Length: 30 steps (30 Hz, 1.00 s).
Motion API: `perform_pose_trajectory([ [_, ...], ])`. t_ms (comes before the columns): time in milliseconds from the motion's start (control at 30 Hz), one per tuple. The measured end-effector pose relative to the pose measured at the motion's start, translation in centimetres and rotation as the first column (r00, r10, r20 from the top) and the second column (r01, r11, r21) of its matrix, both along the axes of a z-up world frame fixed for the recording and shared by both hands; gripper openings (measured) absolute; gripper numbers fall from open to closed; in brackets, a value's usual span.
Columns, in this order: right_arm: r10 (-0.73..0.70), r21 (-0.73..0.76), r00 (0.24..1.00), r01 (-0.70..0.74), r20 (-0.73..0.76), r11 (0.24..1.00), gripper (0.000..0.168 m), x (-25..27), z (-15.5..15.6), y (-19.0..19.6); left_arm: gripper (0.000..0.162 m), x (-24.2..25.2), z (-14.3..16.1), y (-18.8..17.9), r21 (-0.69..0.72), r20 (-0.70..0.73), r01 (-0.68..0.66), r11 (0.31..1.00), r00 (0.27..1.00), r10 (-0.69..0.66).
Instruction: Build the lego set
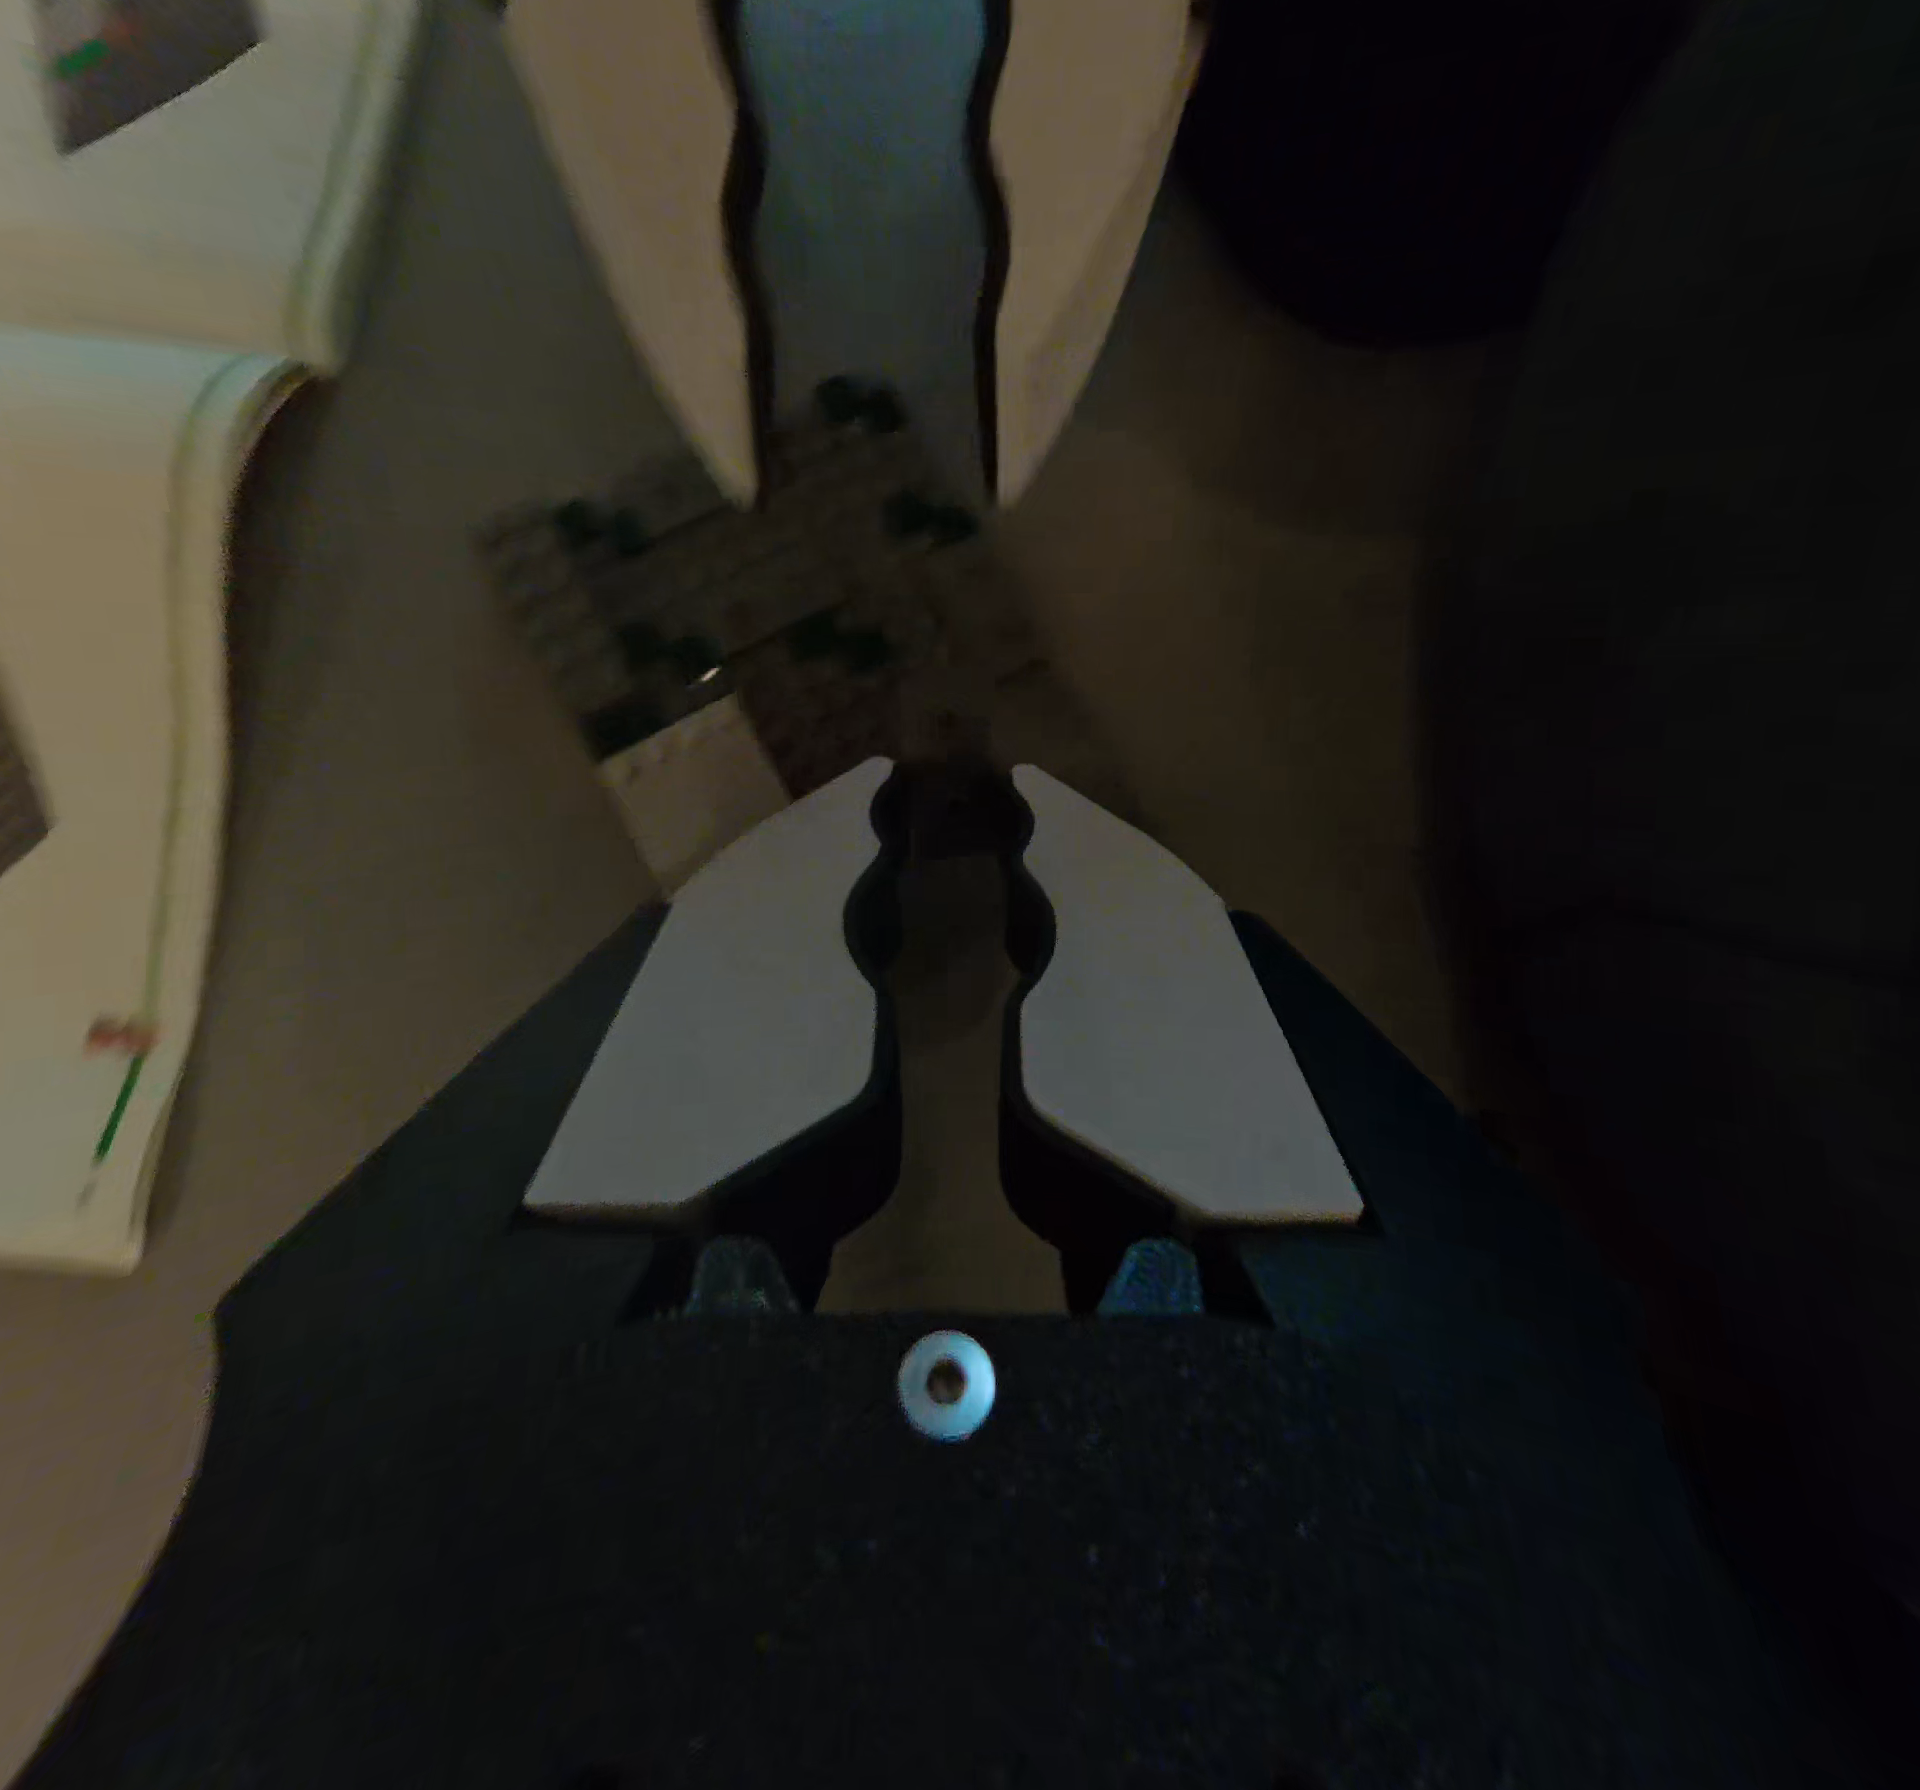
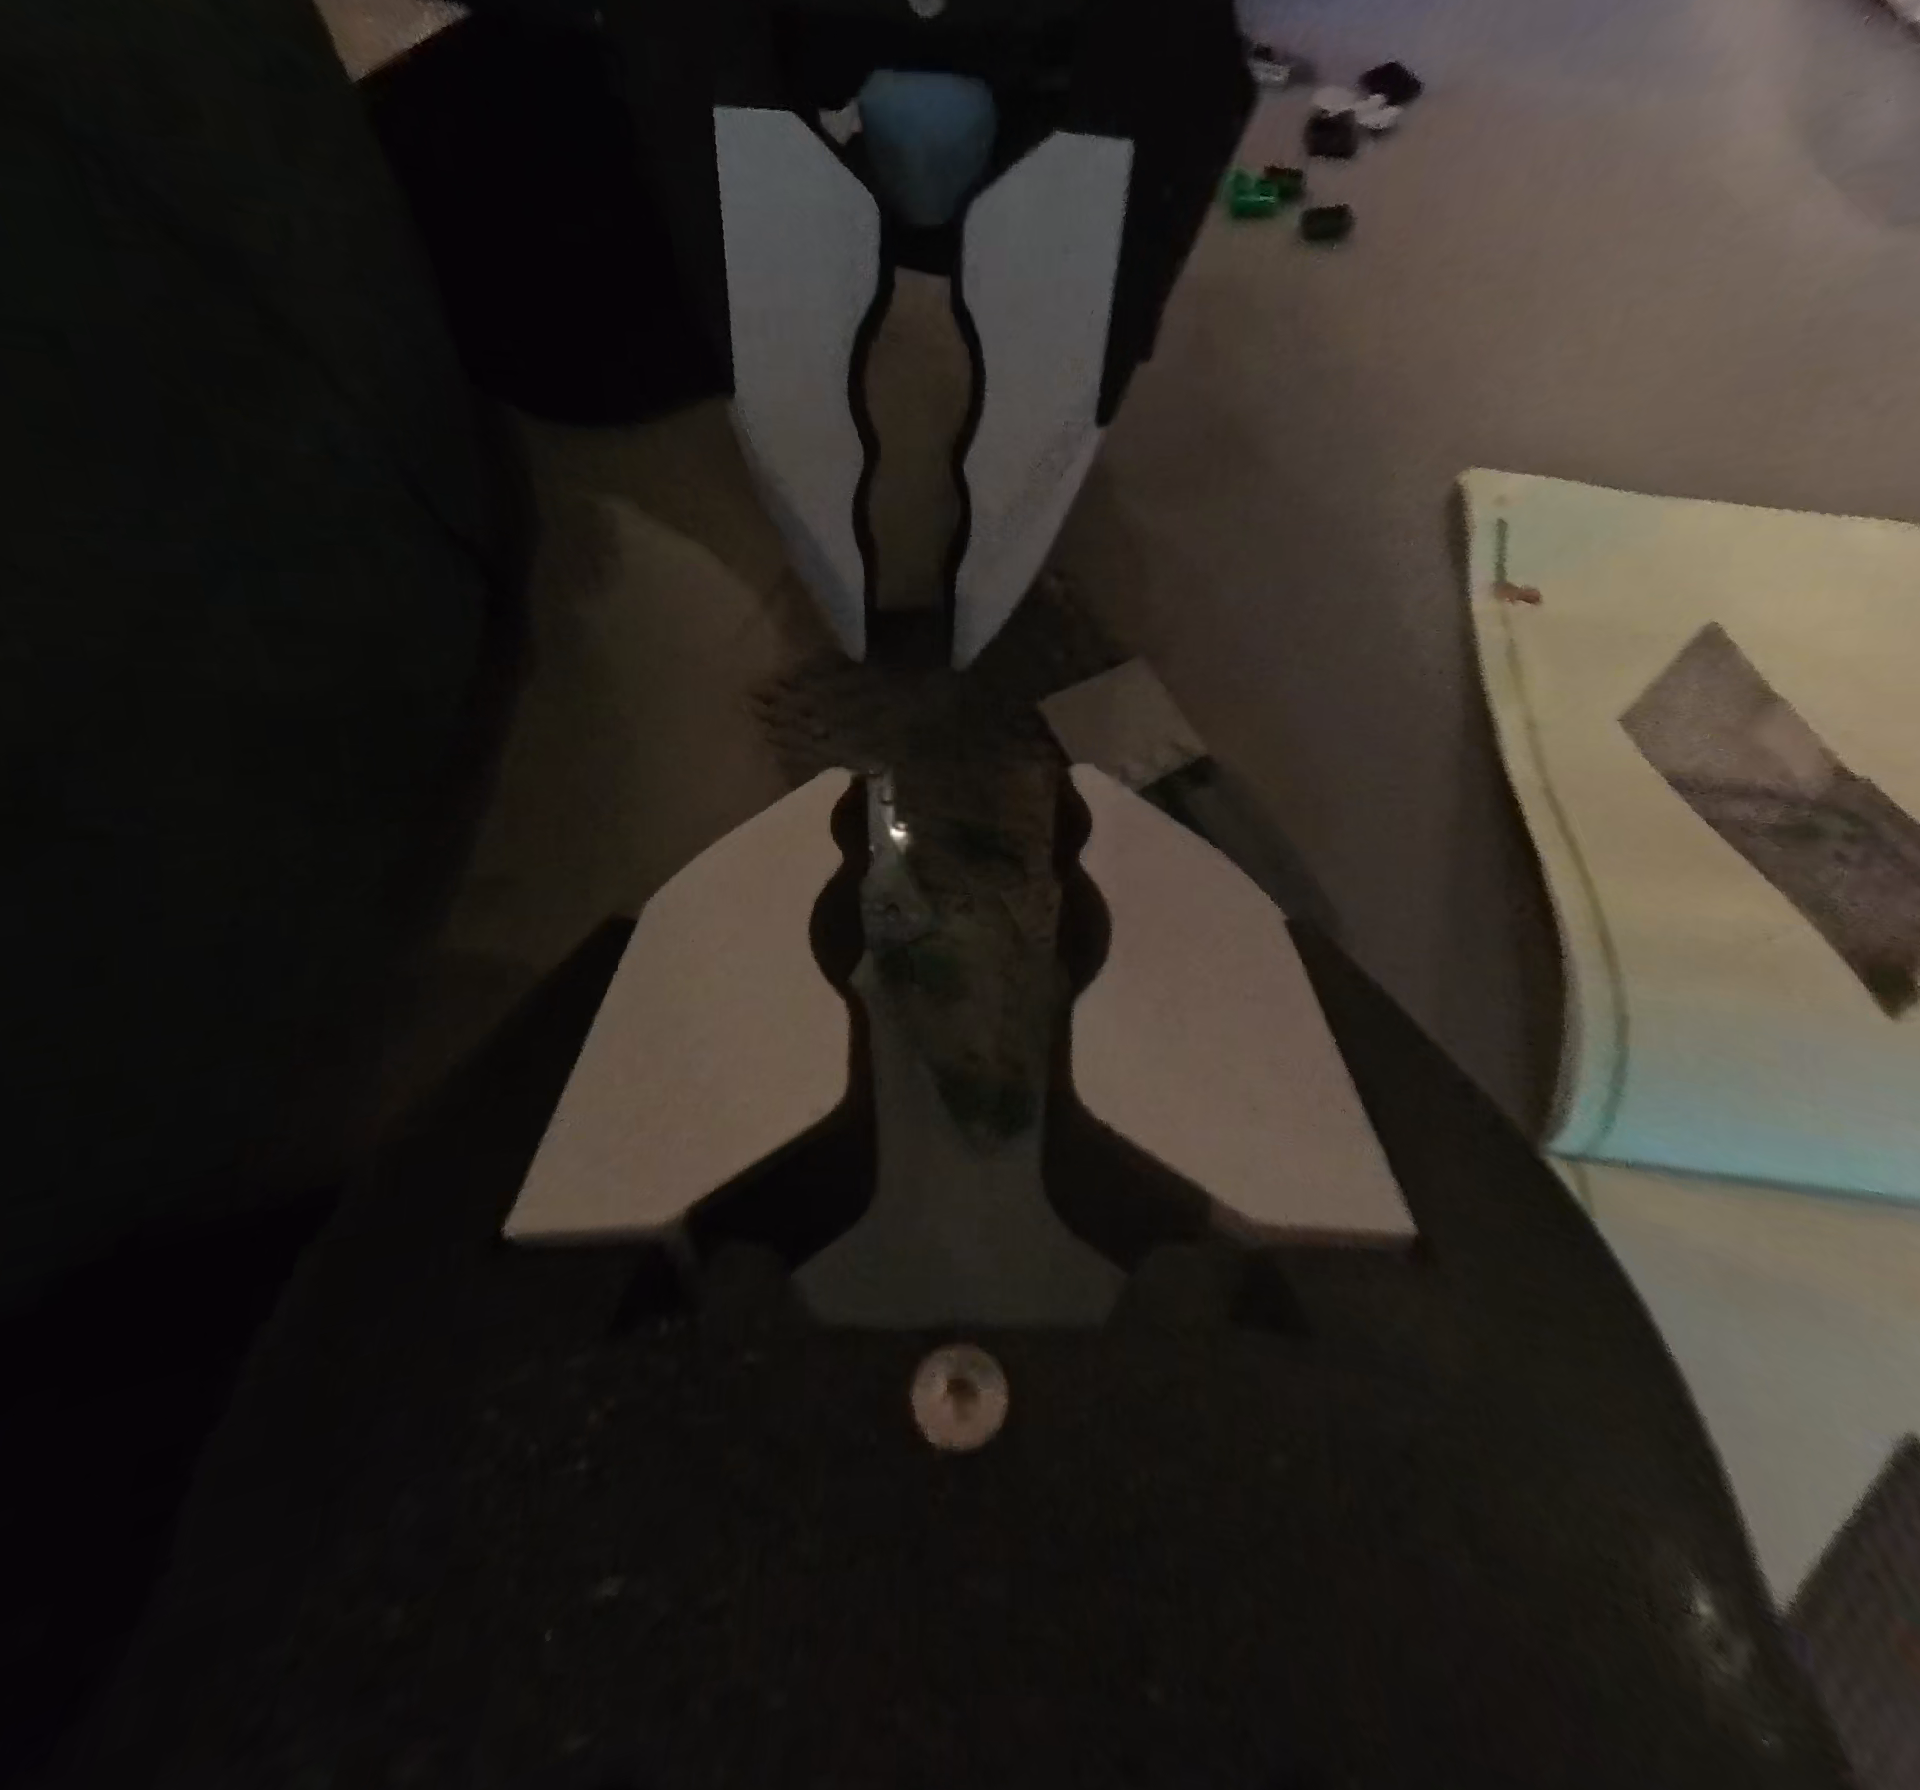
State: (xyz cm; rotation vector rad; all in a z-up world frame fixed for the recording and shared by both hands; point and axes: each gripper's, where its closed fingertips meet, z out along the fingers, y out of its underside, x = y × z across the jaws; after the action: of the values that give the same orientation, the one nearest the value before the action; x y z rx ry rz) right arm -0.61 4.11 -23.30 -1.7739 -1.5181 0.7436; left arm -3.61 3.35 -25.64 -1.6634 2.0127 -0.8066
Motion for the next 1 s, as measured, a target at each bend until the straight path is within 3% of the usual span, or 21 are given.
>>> perform_pose_trajectory([
  [33,0.012,-0.004,1.0,-0.012,0.01,1.0,0.035,-0.4,-0.2,-0.1,0.016,0.2,0.1,-0.4,-0.005,0.004,0.023,1.0,1.0,-0.023],
  [233,0.025,-0.049,1.0,-0.025,0.008,0.999,0.034,-2.0,-0.5,-0.5,0.016,0.9,0.5,-0.8,-0.009,0.021,0.102,0.995,0.995,-0.102],
  [433,-0.01,-0.037,1.0,0.01,-0.001,0.999,0.013,-2.3,-0.5,-0.9,0.016,0.8,1.1,-0.8,-0.018,0.046,0.115,0.993,0.992,-0.114],
  [567,-0.023,-0.049,1.0,0.024,0.014,0.999,0.028,-2.5,-1.0,-1.5,0.016,0.6,1.0,-1.2,-0.019,0.053,0.125,0.992,0.991,-0.124],
  [833,-0.034,-0.017,0.997,0.035,0.07,0.999,0.017,-2.7,-1.7,-2.0,0.016,0.5,1.1,-1.4,-0.014,0.064,0.133,0.991,0.989,-0.131],
  [1000,-0.125,-0.043,0.989,0.129,0.072,0.991,0.017,-2.2,-2.0,-2.0,0.02,0.3,1.2,-1.1,-0.06,0.094,0.07,0.996,0.993,-0.064],
])
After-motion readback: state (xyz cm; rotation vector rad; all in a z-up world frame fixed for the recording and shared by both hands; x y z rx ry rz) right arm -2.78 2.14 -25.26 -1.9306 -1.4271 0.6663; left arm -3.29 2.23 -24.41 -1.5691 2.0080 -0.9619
